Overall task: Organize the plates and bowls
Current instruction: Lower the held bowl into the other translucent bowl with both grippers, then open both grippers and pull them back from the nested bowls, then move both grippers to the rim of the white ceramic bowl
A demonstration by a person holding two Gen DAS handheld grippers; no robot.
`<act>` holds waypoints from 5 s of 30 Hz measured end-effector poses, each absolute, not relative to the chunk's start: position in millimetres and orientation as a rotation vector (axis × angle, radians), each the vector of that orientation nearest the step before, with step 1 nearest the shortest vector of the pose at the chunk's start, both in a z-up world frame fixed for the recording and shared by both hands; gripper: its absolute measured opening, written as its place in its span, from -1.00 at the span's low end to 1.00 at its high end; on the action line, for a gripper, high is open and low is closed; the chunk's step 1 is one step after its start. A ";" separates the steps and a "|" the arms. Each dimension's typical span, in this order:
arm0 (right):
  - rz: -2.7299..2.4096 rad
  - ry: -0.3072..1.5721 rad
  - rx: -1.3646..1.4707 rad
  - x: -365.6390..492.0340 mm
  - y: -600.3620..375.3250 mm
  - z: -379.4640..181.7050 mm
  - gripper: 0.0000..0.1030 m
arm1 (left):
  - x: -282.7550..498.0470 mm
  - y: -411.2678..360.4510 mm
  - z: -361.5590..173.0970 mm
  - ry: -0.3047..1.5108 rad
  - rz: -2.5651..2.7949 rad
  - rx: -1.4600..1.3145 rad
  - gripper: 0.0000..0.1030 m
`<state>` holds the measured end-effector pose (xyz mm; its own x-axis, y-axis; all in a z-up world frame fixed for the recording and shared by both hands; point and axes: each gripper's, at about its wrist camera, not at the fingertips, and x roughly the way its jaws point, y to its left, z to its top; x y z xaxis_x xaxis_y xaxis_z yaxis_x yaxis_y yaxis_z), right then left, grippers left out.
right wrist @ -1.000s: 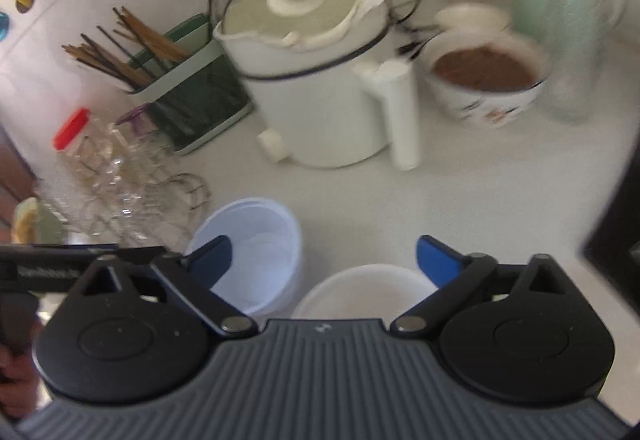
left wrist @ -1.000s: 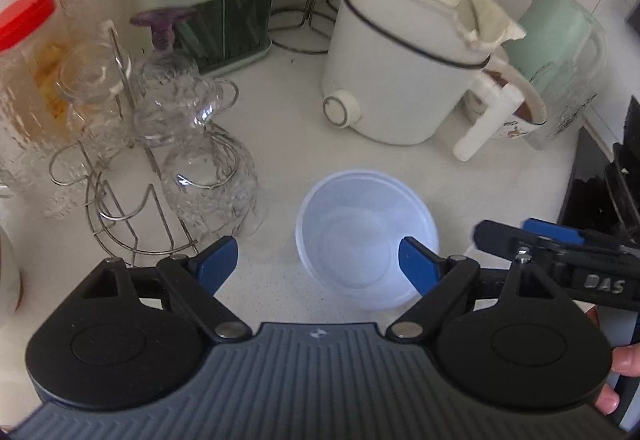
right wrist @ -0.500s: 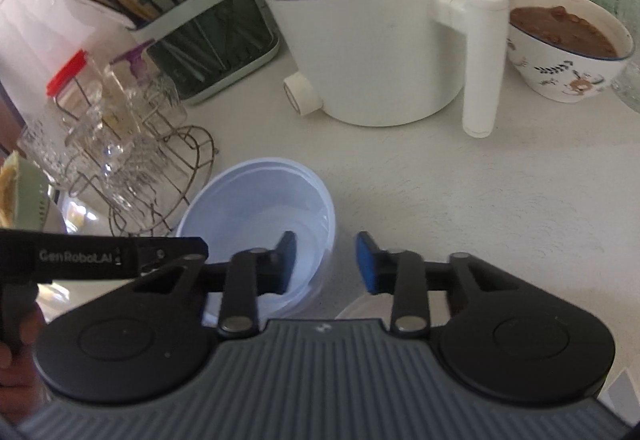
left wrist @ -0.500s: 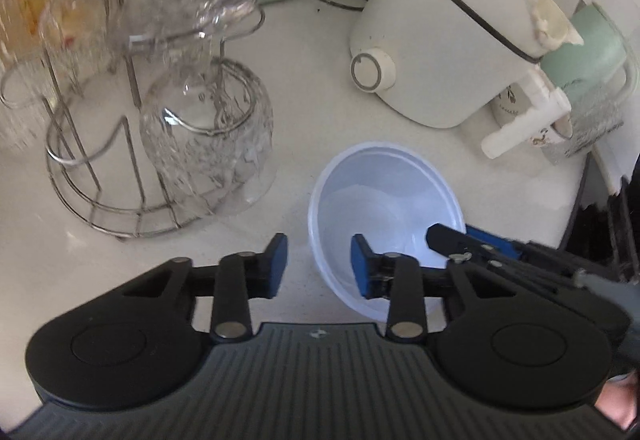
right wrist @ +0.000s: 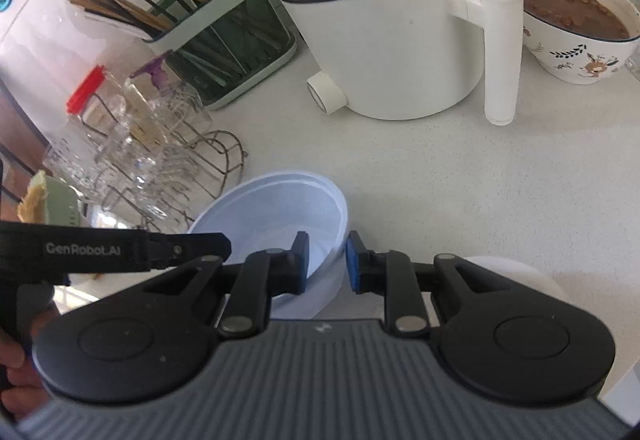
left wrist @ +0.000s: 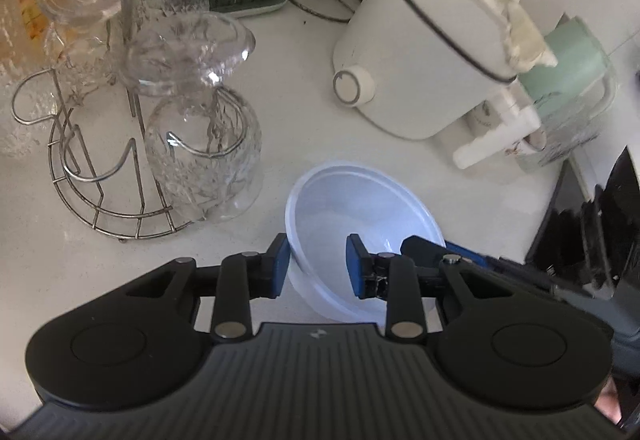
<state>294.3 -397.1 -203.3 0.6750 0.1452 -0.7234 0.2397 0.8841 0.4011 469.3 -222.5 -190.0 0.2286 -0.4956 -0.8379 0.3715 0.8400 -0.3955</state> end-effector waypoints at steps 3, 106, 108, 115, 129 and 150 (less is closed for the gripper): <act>-0.065 0.819 0.503 287.6 -395.7 -191.0 -0.55 | 464.7 -219.9 -174.6 1.168 -0.619 -0.115 -0.34; -0.106 0.653 0.368 145.6 -223.5 -78.9 0.05 | 302.6 -5.9 -42.7 0.952 -0.560 -0.062 0.22; -0.107 0.648 0.374 144.6 -224.7 -78.6 0.05 | 301.6 -8.5 -41.6 0.952 -0.574 -0.052 0.26; -0.179 0.585 0.370 131.7 -231.7 -74.3 0.74 | 298.1 -24.4 -36.8 0.912 -0.648 -0.018 0.59; -0.327 0.570 0.437 119.9 -266.5 -84.6 0.76 | 319.2 -70.3 -45.7 0.936 -0.719 0.034 0.66; -0.491 0.634 0.562 114.0 -326.2 -126.3 0.76 | 352.6 -180.5 -84.8 1.018 -0.842 0.179 0.66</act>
<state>114.0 -326.2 -126.3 0.7035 -0.2523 -0.6644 0.5808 0.7430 0.3327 352.6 -180.5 -84.8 0.2489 -0.5357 -0.8069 0.6924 0.6810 -0.2385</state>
